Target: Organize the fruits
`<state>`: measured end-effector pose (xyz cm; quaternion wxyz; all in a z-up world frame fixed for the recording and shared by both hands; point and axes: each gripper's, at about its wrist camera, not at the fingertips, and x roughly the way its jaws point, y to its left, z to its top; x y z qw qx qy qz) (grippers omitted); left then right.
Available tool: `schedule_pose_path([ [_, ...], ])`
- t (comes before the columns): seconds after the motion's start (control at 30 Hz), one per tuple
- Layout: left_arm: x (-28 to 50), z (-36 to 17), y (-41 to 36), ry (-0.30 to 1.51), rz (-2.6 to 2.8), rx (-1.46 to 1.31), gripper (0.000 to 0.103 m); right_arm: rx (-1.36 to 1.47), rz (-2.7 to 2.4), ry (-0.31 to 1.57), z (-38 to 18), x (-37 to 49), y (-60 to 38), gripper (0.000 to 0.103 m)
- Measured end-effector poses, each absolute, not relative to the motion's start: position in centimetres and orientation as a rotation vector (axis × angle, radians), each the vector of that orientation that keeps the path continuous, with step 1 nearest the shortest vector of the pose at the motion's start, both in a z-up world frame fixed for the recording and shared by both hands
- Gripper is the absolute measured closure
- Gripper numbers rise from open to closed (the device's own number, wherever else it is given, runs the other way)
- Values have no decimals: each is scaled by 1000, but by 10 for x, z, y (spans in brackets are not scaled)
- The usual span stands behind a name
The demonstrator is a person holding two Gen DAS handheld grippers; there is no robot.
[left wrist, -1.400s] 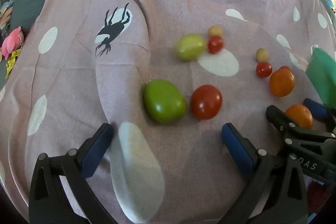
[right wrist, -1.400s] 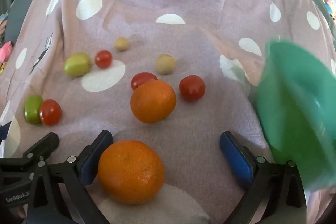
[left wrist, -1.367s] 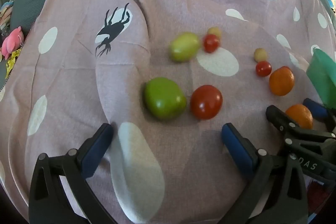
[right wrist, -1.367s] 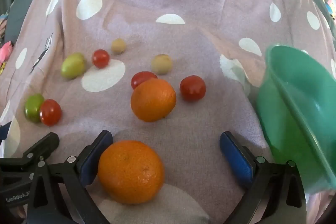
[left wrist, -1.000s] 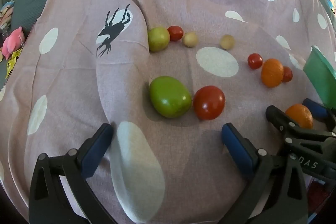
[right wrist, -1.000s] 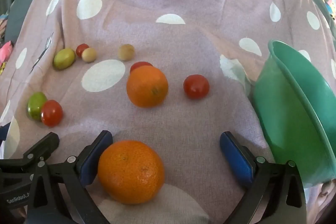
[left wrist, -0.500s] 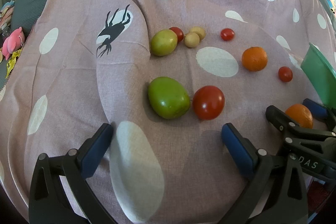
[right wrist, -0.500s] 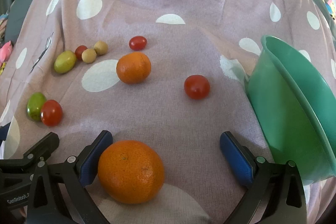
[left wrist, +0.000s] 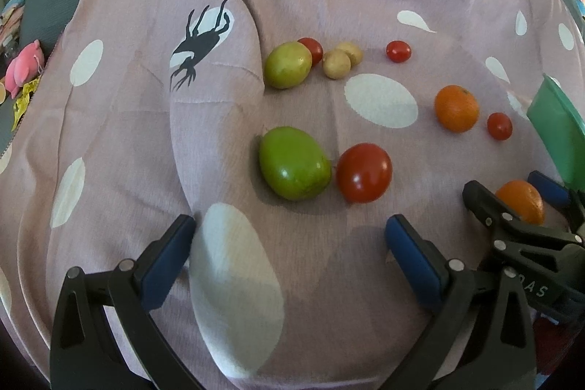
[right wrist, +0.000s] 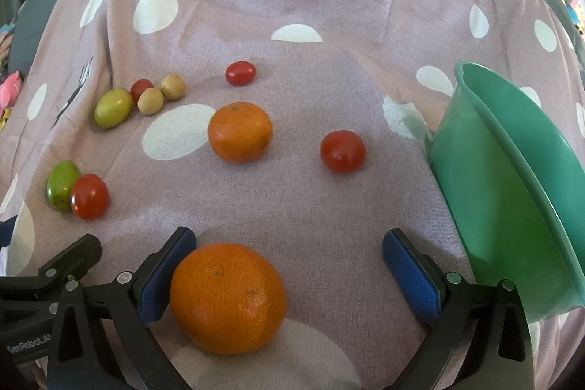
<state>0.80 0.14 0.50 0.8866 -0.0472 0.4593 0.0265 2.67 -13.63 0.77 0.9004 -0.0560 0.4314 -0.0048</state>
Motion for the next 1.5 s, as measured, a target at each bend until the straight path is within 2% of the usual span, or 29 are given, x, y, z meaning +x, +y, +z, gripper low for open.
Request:
schedule_pose_path([
  [0.5, 8, 5, 3, 1019, 28, -108, 1, -95, 10, 986, 13, 22, -139, 2],
  [0.83, 6, 17, 6, 1024, -18, -187, 3, -31, 14, 977, 25, 14, -145, 5],
  [1.27, -13, 44, 18, 973, -44, -211, 6, 2, 51, 964, 34, 5, -150, 16],
  [1.5, -8, 44, 22, 973, -66, -254, 14, 25, 73, 960, 38, 2, -151, 24],
])
